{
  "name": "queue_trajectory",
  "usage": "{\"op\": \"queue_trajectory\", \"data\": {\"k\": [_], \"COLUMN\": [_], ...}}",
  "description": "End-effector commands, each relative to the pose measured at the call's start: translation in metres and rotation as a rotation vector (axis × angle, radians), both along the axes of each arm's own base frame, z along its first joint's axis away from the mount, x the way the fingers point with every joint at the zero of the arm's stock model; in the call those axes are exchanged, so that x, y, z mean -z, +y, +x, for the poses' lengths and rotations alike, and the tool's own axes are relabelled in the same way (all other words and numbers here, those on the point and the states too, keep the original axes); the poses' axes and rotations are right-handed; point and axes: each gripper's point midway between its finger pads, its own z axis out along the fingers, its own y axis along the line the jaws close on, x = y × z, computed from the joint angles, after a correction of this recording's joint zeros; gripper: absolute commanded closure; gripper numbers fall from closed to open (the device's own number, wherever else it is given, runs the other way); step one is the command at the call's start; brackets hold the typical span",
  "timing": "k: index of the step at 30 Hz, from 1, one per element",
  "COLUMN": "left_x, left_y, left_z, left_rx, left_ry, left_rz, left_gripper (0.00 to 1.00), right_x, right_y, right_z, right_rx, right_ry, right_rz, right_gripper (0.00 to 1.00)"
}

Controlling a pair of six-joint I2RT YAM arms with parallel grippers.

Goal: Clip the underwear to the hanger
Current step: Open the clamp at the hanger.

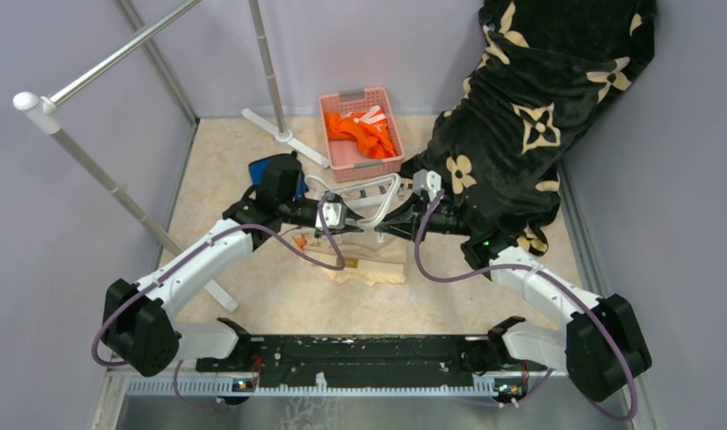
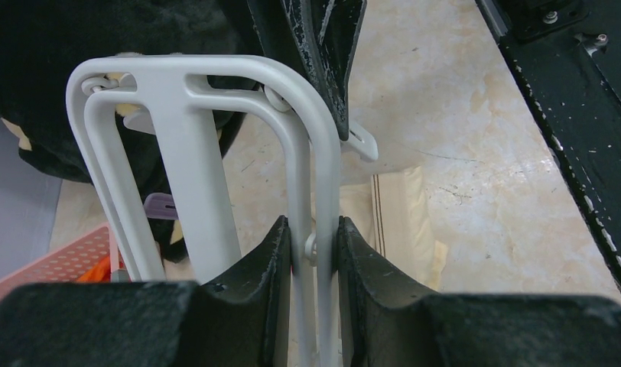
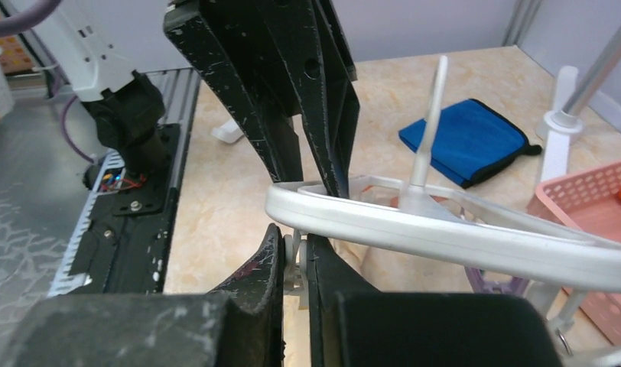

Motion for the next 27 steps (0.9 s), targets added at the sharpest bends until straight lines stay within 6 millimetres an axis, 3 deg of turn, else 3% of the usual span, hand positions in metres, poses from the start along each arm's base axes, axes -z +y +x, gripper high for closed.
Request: {"op": "queue_trajectory", "data": {"k": [1, 4, 11, 15, 22, 27], "left_x": [-0.029, -0.025, -0.005, 0.003, 0.022, 0.022], "left_y": [-0.009, -0.014, -0.029, -0.034, -0.034, -0.027], "left_z": [0.009, 0.020, 0.051, 0.061, 0.063, 0.059], "left_rx": [0.013, -0.026, -0.051, -0.064, -0.083, -0.109], "left_ry": [-0.079, -0.060, -0.032, -0.024, 0.016, 0.027], "left_rz": [-0.088, -0.106, -0.075, -0.060, -0.043, -0.055], "left_gripper": [0.96, 0.91, 0.89, 0.80, 0.58, 0.48], "right_x": [0.008, 0.028, 0.061, 0.075, 0.093, 0.102], "right_y": [-0.006, -0.010, -0.020, -0.022, -0.019, -0.020], "right_z": [0.020, 0.038, 0.073, 0.084, 0.095, 0.100], "right_rx": [0.146, 0.232, 0.317, 0.322, 0.340, 0.364], "right_ry": [0.015, 0.059, 0.135, 0.176, 0.245, 0.265], "right_rz": [-0.041, -0.106, -0.172, -0.178, -0.175, -0.177], "right_gripper": [1.00, 1.00, 1.00, 1.00, 1.00, 1.00]}}
